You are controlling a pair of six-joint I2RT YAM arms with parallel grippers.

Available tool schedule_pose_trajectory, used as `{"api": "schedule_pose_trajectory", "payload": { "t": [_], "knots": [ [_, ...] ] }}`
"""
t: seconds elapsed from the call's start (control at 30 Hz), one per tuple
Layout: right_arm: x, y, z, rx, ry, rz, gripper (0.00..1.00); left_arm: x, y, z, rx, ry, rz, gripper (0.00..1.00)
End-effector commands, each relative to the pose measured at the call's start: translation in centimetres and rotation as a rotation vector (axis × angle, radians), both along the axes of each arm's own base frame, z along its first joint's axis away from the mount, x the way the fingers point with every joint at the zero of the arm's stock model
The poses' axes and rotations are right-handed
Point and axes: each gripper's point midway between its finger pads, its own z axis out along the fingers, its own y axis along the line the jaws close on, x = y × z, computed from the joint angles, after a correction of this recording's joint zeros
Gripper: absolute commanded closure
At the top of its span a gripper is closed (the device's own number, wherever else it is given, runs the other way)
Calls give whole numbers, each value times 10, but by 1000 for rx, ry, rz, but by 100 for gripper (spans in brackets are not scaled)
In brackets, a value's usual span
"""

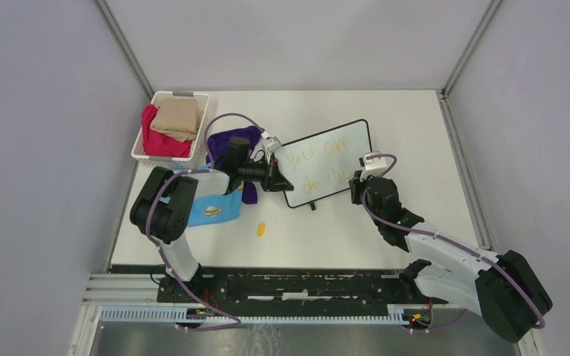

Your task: Write a sentence on the whiteboard

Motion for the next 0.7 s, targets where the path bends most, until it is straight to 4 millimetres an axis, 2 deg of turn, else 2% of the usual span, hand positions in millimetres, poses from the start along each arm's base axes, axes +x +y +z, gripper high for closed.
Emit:
{"api": "schedule_pose_trajectory", "payload": {
  "t": [0.0, 0.2, 0.43, 0.67],
  "knots": [
    [1, 7, 28, 56, -46, 20, 100, -21, 11, -54, 166, 102, 19, 98],
    [-2, -3, 55, 56, -109, 4, 100, -20, 11, -54, 166, 104, 19, 98],
    [-2, 3, 85, 89, -221, 49, 100, -20, 11, -55, 169, 108, 19, 98],
    [1, 12, 91, 100, -252, 82, 100, -21, 12, -58, 177, 117, 21, 98]
  ]
}}
